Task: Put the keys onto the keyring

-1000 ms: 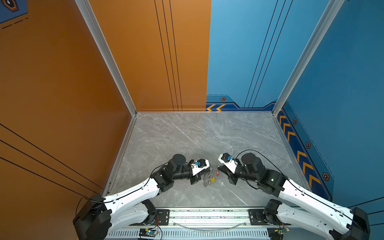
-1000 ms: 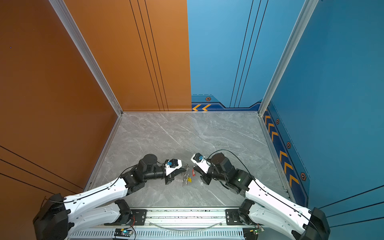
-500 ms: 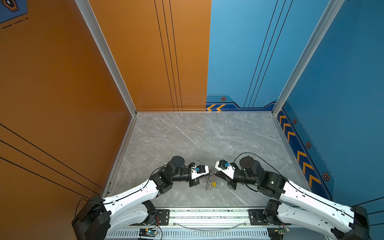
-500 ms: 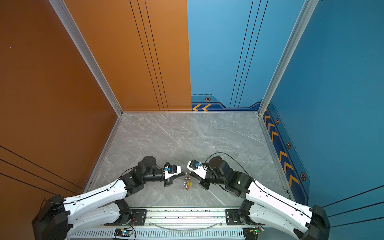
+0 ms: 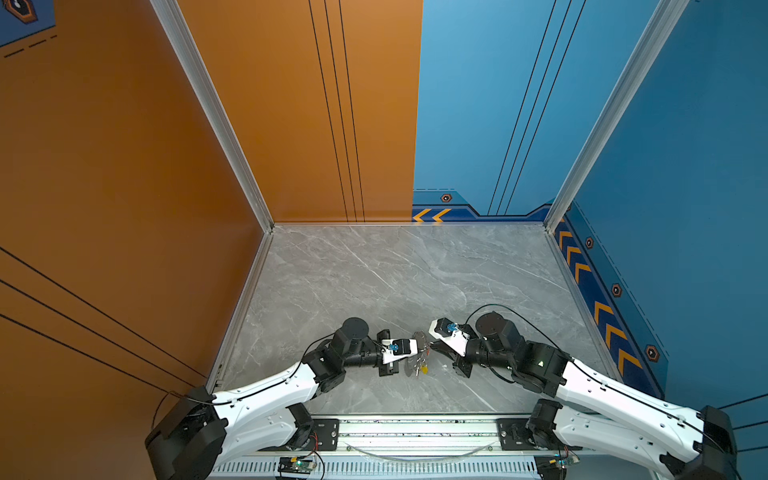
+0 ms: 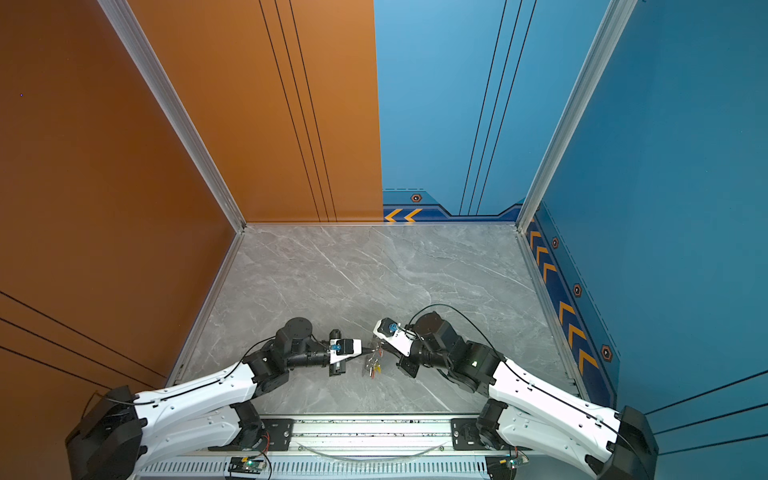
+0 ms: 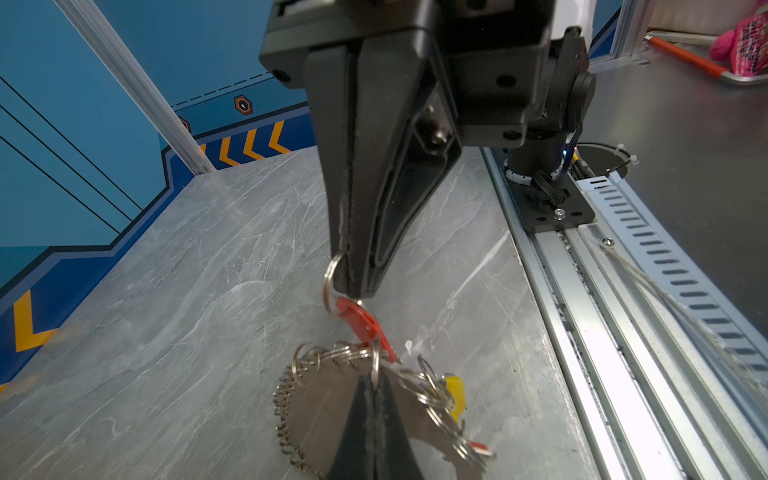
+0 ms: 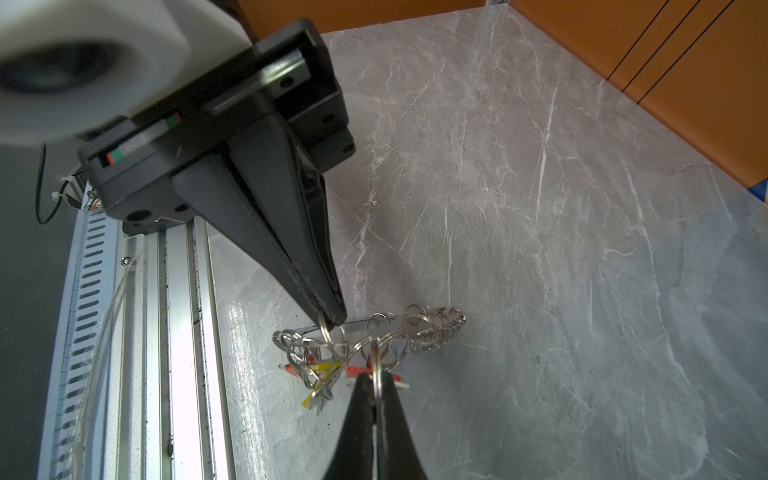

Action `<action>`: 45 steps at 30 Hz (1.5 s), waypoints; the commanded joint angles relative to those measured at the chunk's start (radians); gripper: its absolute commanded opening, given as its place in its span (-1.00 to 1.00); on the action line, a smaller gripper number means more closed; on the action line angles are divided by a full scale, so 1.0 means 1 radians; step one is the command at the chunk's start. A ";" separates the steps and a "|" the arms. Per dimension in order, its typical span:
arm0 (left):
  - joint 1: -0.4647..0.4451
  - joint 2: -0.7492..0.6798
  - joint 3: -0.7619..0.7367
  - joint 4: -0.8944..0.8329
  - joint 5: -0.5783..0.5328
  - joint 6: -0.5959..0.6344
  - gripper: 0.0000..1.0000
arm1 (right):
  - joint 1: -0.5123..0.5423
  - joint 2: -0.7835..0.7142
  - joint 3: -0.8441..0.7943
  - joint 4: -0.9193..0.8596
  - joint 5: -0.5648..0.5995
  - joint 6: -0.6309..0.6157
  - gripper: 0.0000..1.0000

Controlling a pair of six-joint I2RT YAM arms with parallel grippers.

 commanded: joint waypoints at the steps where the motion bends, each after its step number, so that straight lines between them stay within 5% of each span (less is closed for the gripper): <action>1: -0.011 -0.013 -0.031 0.108 -0.072 0.062 -1.00 | -0.002 0.007 -0.018 0.011 0.011 0.038 -1.00; 15: -0.027 -0.041 -0.077 0.184 -0.169 0.098 -1.00 | 0.010 0.035 -0.054 0.082 -0.029 0.100 -1.00; 32: -0.179 -0.036 -0.077 0.184 -0.487 0.281 -1.00 | -0.027 0.055 -0.058 0.116 0.029 0.145 -1.00; 39: -0.204 -0.019 -0.081 0.184 -0.504 0.324 -1.00 | -0.028 0.042 -0.057 0.086 -0.038 0.137 -1.00; 45: -0.175 -0.025 -0.095 0.176 -0.395 0.300 -1.00 | 0.007 0.002 -0.079 0.062 -0.007 0.080 -1.00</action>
